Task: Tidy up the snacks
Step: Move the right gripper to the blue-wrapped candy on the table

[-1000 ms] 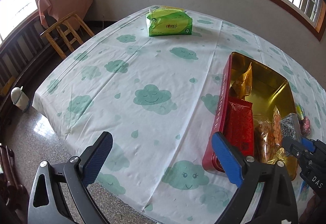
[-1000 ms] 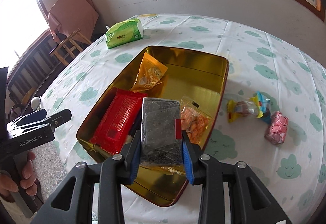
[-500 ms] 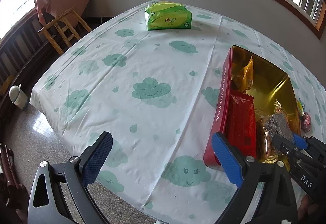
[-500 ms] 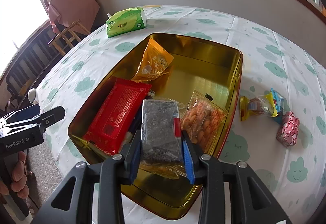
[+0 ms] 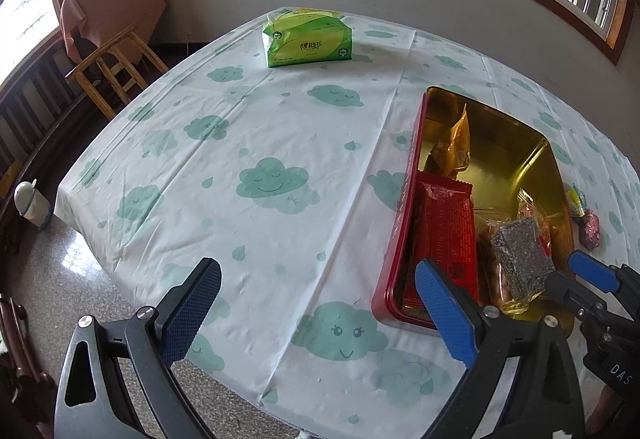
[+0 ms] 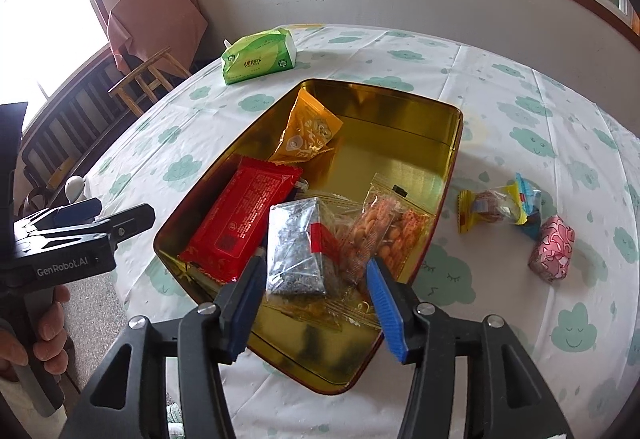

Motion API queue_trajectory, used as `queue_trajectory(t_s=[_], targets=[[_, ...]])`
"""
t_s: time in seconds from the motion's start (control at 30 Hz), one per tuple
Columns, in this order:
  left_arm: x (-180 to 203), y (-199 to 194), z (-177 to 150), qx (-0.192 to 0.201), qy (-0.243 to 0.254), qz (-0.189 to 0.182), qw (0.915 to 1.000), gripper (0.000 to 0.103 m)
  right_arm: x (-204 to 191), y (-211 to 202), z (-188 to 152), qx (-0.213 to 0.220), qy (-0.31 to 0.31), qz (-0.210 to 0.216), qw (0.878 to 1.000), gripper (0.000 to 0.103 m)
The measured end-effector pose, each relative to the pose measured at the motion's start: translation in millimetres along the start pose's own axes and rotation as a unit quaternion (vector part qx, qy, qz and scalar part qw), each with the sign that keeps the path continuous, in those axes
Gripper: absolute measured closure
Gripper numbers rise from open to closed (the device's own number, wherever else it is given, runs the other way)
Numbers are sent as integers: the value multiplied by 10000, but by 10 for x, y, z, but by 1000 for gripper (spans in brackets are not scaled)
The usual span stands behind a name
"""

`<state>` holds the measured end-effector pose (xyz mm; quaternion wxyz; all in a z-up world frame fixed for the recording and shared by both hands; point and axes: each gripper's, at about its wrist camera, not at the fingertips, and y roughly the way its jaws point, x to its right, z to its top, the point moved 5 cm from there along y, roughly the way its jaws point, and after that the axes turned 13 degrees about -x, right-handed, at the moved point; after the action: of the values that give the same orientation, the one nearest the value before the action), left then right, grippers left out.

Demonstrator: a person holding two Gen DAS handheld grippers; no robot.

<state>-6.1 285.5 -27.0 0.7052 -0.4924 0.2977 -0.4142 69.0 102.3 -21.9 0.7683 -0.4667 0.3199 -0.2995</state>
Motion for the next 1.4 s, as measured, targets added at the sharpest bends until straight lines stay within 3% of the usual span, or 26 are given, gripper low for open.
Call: queue_trajectory(t_s=[0.23,0.43,0.57,0.83,1.17,1.23,1.4], targets=[[157,-114,-16,88,195,-74,9997,6,362,-368,-226,55,-87,32,9999,49],[267,-134,-48,46,277,-181,9994,6,1098,-469,-557,-480,289,-147,9983,49],[335,-152,-75,42,357,-164,9992,6,1421,-464,-773,-868,318,-14,9957,49],[389,-195,-136,17,407,-120,9991,6,1402,-426,-1012,-1536,-708,262,9852,49],[415,-238,-182,-1,426,-34,9991,6,1237,-276,-1153,-2043,-2038,-348,9568,49],[435,-239,-186,-3,454,-26,9990,6,1239,-249,-1134,-1984,-2074,-457,9568,49],[476,-208,-191,-68,480,-39,9988,6,1340,-221,-963,-1604,-1618,-718,9710,49]])
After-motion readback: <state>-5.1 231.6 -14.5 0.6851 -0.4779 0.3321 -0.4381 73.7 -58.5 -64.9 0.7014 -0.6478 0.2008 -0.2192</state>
